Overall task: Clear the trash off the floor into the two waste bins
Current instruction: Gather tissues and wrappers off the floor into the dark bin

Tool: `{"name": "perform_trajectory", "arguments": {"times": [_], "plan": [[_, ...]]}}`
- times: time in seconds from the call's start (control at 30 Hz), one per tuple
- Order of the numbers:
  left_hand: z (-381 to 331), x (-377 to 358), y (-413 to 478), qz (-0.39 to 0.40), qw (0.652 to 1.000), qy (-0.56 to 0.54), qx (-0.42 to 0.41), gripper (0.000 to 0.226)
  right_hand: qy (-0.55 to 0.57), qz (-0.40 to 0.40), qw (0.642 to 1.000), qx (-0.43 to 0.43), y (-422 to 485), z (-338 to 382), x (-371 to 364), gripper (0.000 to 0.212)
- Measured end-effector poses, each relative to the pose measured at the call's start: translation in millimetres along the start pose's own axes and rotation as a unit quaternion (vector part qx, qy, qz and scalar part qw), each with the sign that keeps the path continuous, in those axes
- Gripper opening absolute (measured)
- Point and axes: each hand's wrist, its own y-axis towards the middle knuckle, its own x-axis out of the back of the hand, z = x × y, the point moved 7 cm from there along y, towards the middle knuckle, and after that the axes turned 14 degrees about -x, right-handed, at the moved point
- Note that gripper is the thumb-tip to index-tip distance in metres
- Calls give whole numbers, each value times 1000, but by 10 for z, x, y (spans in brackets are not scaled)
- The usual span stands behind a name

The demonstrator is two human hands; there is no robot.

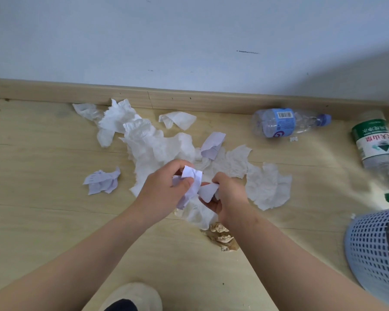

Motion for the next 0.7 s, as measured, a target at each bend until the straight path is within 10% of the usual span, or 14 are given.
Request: {"name": "perform_trajectory", "arguments": {"times": [0.7], "plan": [[199,-124,-103,-209,977,-21,47,38,-12,142,990,-14,-190,-235,-347,10]]}}
